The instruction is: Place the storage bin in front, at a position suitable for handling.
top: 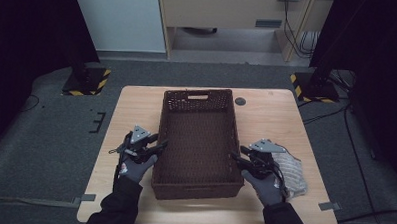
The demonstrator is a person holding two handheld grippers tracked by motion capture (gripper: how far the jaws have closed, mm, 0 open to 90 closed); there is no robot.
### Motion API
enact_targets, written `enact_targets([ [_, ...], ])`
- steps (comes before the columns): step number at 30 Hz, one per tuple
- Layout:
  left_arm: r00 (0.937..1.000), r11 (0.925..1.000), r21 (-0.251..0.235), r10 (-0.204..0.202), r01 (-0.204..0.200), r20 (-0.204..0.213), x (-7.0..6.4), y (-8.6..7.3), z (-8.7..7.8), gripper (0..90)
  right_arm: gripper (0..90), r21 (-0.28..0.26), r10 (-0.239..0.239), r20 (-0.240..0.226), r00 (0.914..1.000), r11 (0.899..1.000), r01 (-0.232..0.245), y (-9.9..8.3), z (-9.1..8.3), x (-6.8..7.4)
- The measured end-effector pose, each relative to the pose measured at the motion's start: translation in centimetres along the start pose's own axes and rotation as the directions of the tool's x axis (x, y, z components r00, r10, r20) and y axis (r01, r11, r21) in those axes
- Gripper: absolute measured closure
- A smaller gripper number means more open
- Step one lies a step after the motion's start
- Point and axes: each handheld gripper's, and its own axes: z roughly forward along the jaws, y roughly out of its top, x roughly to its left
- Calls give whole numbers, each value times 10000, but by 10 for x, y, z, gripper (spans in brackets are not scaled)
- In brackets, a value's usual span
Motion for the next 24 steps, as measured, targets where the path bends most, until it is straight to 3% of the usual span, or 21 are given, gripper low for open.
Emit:
enact_targets([
  [1, 10000, 10000, 18, -24, 24, -16, 0, 1, 1, 487, 558, -188, -34, 180, 9998, 9998, 37, 1, 2, -2],
  [6, 9999, 9996, 266, 34, -31, -127, 1, 0, 4, 508, 614, -175, -97, 70, 9999, 9998, 98, 0, 10, -2],
  [14, 10000, 9995, 326, -32, 31, 20, -1, -2, 0, 620, 621, -27, 9, 85, 10000, 10000, -9, -4, 0, 7],
  [19, 10000, 9995, 306, -64, 62, 71, -4, -6, -6, 631, 616, 99, 9, -37, 10000, 10000, -9, -6, -5, 9],
  [21, 10000, 9995, 305, -27, 26, 31, -5, -6, -6, 630, 603, 149, -94, -82, 9999, 9998, 95, -5, -6, 8],
  [24, 10000, 9996, 286, -2, 1, 36, -5, -6, -6, 625, 470, -205, 13, -276, 9996, 9998, -19, -1, -9, 5],
])
